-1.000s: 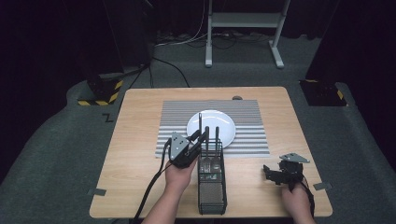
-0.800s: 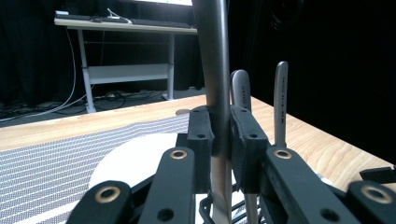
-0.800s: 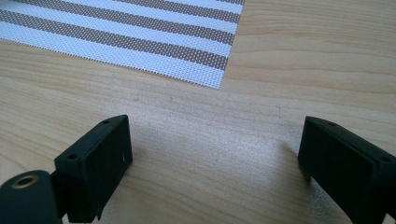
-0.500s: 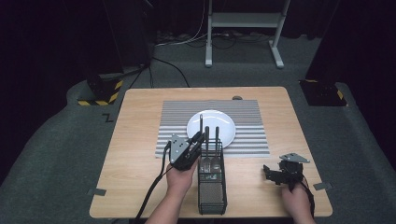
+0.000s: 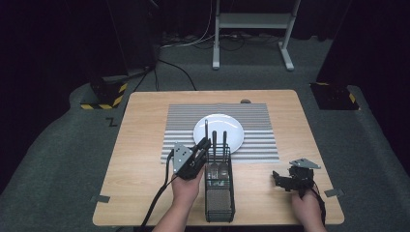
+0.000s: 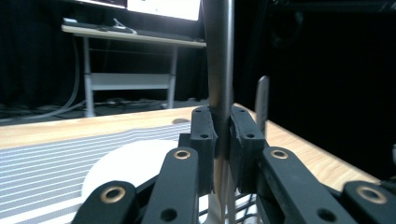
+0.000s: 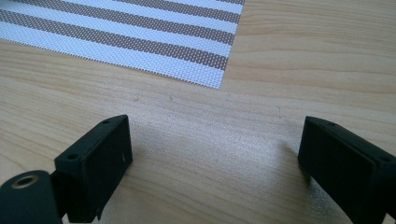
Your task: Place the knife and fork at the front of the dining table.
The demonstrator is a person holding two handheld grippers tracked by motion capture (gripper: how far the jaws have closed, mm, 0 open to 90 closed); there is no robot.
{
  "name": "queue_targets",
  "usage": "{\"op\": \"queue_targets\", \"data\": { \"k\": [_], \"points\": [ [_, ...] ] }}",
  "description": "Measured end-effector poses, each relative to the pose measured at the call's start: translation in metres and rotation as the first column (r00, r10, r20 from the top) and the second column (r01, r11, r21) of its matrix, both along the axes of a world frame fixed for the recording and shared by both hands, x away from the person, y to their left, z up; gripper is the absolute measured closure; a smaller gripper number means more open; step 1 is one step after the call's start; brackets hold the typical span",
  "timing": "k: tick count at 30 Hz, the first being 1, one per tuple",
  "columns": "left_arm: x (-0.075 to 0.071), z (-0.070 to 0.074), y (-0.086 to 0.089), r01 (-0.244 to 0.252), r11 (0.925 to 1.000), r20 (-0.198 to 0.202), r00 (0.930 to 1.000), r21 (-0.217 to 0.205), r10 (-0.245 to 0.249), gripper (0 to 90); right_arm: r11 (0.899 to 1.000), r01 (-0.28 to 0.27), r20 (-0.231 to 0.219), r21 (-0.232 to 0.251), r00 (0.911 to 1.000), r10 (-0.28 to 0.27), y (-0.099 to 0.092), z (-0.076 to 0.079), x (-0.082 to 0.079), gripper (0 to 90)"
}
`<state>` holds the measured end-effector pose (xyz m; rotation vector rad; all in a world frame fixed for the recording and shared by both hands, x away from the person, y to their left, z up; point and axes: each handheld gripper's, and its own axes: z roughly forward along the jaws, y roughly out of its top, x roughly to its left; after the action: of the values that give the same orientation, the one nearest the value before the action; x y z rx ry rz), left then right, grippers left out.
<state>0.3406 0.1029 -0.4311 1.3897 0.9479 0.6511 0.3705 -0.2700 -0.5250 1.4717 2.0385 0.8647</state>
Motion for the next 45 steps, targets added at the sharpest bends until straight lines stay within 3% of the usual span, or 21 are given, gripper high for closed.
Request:
{"op": "queue_targets", "data": {
  "k": [4, 12, 16, 24, 30, 45],
  "points": [
    [-0.003, 0.005, 0.001, -0.006, 0.9997, 0.018, 0.9998, 0.022, 0.006, 81.1, 1.000, 0.000, 0.000, 0.000, 1.0000, 0.000, 0.000, 0.000, 0.000, 9.5],
    [-0.011, 0.021, 0.004, -0.006, 0.9999, 0.081, 0.9967, -0.014, 0.007, 81.2, 1.000, -0.002, 0.001, -0.001, 1.0000, 0.002, 0.000, 0.000, 0.000, 9.5],
    [-0.018, 0.036, 0.002, 0.006, 0.9994, 0.126, 0.9920, -0.033, -0.002, 81.3, 1.000, 0.000, 0.000, 0.000, 1.0000, 0.000, 0.000, 0.000, 0.000, 9.5],
    [-0.024, 0.059, -0.003, 0.030, 0.9984, 0.175, 0.9844, -0.047, -0.022, 81.3, 1.000, -0.001, 0.000, 0.001, 1.0000, 0.001, 0.000, 0.000, 0.000, 9.6],
    [-0.029, 0.073, -0.002, 0.046, 0.9984, 0.229, 0.9728, -0.034, -0.037, 81.3, 1.000, -0.001, 0.000, 0.000, 1.0000, 0.001, 0.000, 0.000, 0.000, 9.7],
    [-0.037, 0.080, 0.011, 0.015, 0.9991, 0.288, 0.9576, -0.041, -0.003, 81.4, 1.000, -0.001, 0.000, 0.000, 1.0000, 0.001, 0.000, 0.000, 0.000, 9.6]
  ]
}}
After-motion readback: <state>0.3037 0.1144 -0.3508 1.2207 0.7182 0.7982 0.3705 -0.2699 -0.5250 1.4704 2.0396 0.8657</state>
